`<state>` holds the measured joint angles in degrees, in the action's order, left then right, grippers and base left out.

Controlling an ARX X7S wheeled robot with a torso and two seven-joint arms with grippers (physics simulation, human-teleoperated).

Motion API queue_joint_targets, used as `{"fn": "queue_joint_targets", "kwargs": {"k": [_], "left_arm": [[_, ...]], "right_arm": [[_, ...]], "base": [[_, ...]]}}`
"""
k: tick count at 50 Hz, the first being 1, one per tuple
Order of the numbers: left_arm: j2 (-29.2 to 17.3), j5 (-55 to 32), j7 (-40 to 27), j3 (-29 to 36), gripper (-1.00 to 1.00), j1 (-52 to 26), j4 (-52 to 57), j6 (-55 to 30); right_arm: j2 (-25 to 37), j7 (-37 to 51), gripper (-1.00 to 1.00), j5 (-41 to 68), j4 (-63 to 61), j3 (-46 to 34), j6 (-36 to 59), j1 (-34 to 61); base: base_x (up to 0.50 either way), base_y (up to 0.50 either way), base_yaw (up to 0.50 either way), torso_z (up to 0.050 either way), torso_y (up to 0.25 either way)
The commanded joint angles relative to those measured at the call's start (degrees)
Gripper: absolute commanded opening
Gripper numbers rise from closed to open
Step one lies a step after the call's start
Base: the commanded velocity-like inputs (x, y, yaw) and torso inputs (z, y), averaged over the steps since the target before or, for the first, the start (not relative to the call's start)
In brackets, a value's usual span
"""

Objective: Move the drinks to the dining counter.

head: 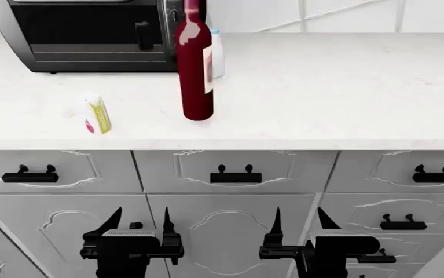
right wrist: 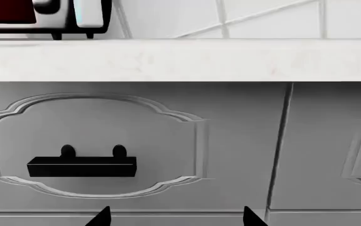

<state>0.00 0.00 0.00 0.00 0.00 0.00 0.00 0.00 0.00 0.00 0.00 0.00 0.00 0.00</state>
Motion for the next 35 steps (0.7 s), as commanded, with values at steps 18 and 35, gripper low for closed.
{"fn": "queue_joint_targets", "kwargs": {"k": [18, 35], "left_arm": [[-3.3, -6.0, -4.2, 2.2, 1.00, 1.2, 7.9, -3.4], [-20.3, -59.4, -13.8, -26.7, 1.00, -16.1, 49.4, -51.7]], "right_arm": [[3.9, 1.2, 1.00, 5.5, -8.8, -5.1, 4.1, -1.2], [8.2, 7.8, 1.00, 38.3, -56.7, 14.8, 66.7, 25.6]], "base": [[0.00, 0.00, 0.00, 0.000, 0.000], [0.00, 0.00, 0.00, 0.000, 0.000]]}}
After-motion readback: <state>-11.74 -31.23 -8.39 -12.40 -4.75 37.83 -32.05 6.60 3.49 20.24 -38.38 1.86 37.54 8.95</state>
